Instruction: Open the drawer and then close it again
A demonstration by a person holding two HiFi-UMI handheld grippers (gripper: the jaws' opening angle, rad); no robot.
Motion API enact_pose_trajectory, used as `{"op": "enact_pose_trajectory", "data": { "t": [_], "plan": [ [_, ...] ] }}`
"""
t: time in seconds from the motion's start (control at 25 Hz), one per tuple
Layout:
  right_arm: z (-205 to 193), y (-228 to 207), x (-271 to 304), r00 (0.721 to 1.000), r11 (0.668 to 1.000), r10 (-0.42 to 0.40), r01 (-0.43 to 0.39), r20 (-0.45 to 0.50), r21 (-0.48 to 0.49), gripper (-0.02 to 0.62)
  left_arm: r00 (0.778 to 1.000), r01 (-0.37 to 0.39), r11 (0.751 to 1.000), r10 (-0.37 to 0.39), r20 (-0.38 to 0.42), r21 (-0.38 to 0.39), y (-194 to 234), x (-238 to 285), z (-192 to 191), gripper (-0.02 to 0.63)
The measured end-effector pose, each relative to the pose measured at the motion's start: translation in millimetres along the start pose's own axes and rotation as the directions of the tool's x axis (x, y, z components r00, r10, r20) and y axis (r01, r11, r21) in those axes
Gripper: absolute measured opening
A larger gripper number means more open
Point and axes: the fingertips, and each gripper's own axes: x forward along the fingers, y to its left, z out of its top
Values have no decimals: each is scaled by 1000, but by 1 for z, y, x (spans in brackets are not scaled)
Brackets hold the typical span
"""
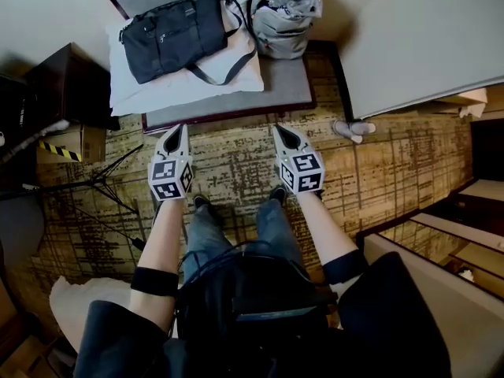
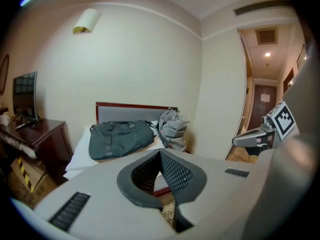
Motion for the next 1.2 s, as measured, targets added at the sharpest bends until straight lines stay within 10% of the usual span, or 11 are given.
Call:
{"op": "enact_pose_trajectory", "data": {
  "t": [1.2],
  "plan": [
    [35, 24, -102, 998, 998, -1, 5, 61, -68, 0, 998, 25, 996, -29, 49, 81, -24, -118, 49, 0]
  ]
}}
